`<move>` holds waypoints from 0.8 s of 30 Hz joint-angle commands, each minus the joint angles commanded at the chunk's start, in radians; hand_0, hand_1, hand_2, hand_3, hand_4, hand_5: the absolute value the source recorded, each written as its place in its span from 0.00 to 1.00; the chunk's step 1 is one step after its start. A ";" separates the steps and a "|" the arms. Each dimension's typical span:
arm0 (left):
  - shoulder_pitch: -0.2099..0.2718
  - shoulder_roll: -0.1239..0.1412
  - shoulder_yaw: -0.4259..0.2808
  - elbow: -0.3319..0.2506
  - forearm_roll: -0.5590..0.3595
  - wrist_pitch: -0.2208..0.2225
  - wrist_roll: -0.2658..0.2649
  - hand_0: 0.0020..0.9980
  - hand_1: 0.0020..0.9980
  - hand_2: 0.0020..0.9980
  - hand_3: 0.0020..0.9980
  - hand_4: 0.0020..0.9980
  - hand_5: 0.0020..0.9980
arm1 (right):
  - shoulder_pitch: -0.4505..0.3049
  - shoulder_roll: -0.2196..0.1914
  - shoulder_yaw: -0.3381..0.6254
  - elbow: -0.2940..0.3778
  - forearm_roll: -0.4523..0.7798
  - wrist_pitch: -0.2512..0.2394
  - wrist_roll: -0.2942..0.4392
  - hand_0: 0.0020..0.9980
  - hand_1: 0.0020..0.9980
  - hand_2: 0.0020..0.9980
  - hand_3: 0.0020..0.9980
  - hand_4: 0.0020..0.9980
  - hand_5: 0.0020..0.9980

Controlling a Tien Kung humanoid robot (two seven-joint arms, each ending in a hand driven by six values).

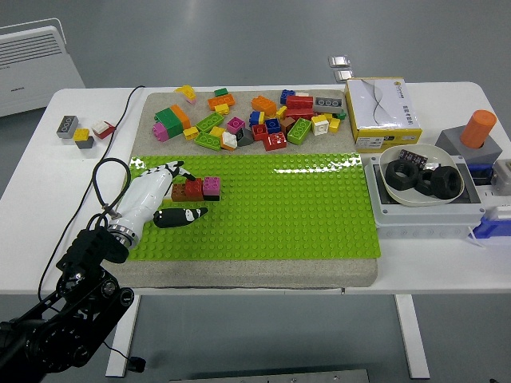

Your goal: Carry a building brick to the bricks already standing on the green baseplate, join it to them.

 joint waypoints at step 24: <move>-0.032 -0.016 0.015 0.074 0.000 -0.003 0.003 0.93 0.92 0.93 0.66 0.95 0.45 | -0.001 0.002 -0.009 0.000 0.011 -0.003 0.000 0.52 0.54 0.75 0.83 0.95 1.00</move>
